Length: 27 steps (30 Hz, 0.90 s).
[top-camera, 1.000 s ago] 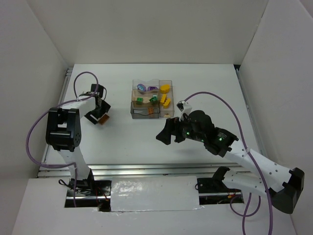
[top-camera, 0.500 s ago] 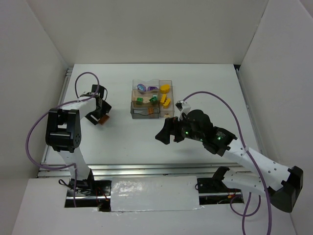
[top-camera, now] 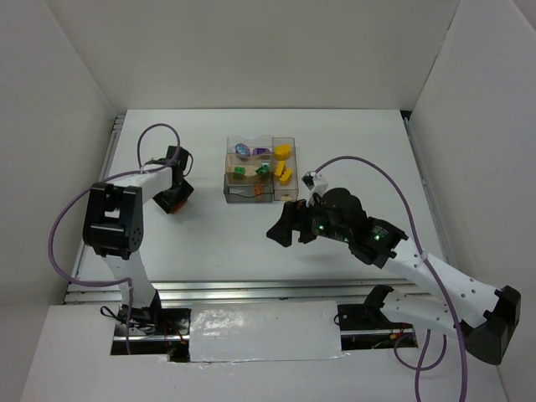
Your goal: Sort the legos into containers by color
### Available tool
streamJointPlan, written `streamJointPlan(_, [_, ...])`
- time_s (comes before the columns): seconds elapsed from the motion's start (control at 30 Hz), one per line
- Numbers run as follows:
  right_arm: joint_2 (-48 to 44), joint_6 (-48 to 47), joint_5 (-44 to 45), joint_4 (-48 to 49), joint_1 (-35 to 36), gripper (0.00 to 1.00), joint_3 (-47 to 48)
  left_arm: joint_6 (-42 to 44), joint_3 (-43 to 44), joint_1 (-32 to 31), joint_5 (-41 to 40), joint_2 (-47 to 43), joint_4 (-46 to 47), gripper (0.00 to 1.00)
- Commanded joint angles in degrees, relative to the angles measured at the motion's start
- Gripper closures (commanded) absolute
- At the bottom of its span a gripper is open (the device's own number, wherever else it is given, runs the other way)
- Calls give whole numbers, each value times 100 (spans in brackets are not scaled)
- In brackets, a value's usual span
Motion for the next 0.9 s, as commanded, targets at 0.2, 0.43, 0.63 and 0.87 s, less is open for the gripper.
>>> streamJointPlan(0.2, [-329,42,378,-14,53,3,-20,351,-12,-326,-132,-640,142,86])
streamJointPlan(0.43, [-724,262,1389,-295,26,3,-37,1923,841,-1495,184,-1441,924,97])
streamJointPlan(0.63, [-1207,517,1645,-348,26,2,-213,2197,1393,-2014,537,-1143,1251,94])
streamJointPlan(0.87, [-1278,526,1654,-568,17,2,-178,2417,2142,-2594,17,-168,864,89])
